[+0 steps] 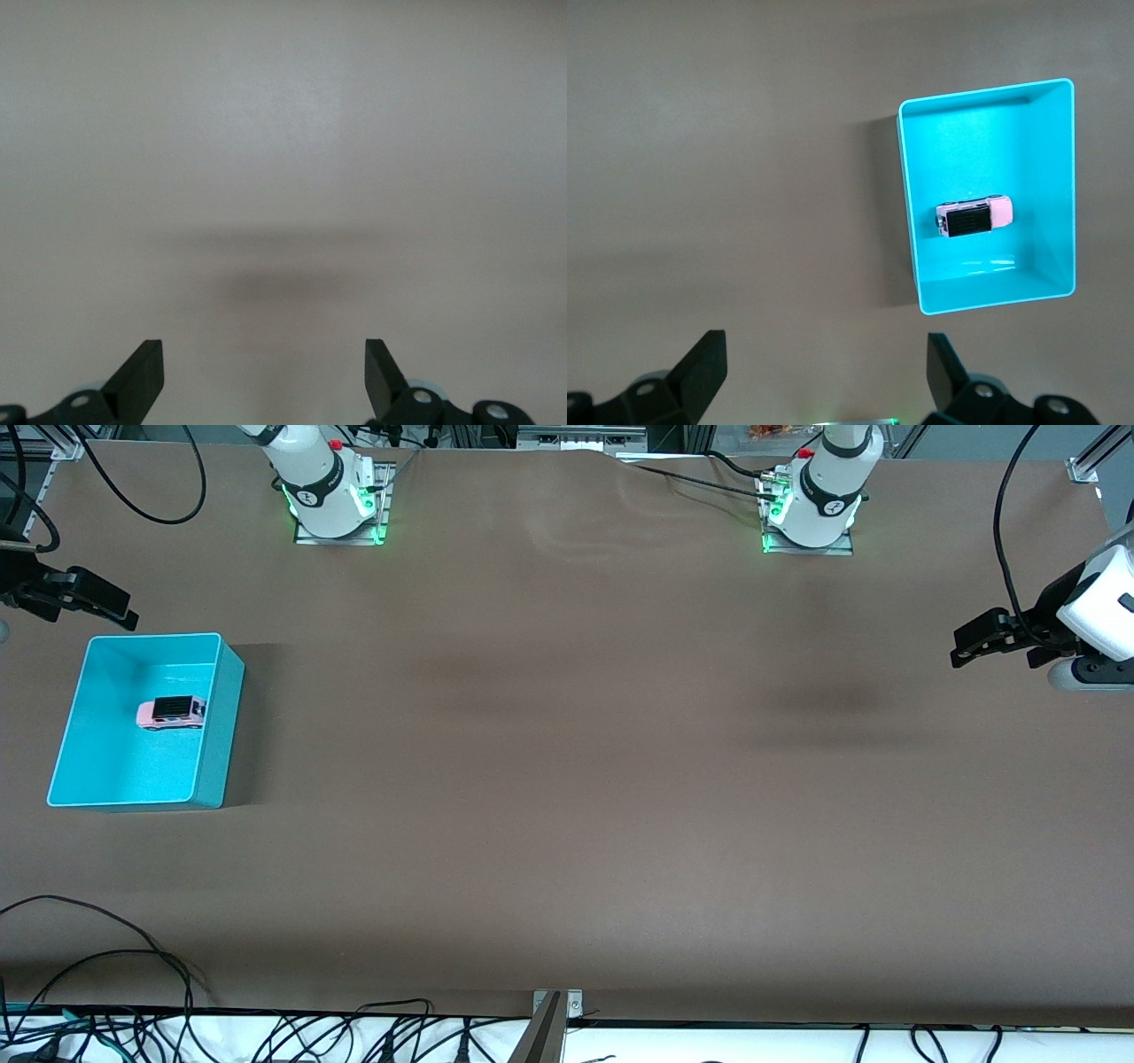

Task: Wind and store pink jeep toy

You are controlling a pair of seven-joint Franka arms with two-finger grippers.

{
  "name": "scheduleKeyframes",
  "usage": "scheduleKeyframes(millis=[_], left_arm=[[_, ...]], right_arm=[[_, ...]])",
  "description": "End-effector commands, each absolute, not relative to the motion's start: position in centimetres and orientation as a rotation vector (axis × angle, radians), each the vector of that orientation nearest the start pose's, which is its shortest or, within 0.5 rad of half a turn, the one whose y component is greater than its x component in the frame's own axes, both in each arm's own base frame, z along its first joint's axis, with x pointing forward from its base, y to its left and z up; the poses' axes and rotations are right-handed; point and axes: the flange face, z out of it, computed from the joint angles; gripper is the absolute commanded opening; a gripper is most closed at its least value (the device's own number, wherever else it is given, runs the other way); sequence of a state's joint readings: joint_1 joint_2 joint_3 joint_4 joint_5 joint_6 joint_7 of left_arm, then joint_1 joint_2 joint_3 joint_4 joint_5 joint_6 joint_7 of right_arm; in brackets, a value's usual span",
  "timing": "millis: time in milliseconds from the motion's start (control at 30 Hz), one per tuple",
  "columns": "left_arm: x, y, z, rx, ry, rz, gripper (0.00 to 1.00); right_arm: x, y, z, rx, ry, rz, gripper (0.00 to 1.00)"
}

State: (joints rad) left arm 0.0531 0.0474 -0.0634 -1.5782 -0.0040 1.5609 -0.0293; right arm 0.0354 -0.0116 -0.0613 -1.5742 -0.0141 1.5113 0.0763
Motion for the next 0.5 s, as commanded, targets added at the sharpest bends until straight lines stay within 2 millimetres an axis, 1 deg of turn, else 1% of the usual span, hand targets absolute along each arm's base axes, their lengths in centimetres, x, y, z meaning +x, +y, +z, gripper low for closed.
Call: scheduleKeyframes(millis=[0, 167, 467], left_arm=[[56.23, -0.47, 59.45, -3.158, -0.017, 0.104, 1.00], [56.27, -0.47, 59.37, -3.158, -0.018, 0.107, 1.00], [56.27, -0.47, 59.37, -3.158, -0.018, 0.107, 1.00]], right_arm=[[54.15, -1.43, 62.66, -3.133, 0.156, 0.022, 1.00], [53.71, -1.45, 62.83, -3.131, 0.163, 0.003, 1.00], [53.67, -1.55, 62.73, -3.131, 0.195, 0.010, 1.00]])
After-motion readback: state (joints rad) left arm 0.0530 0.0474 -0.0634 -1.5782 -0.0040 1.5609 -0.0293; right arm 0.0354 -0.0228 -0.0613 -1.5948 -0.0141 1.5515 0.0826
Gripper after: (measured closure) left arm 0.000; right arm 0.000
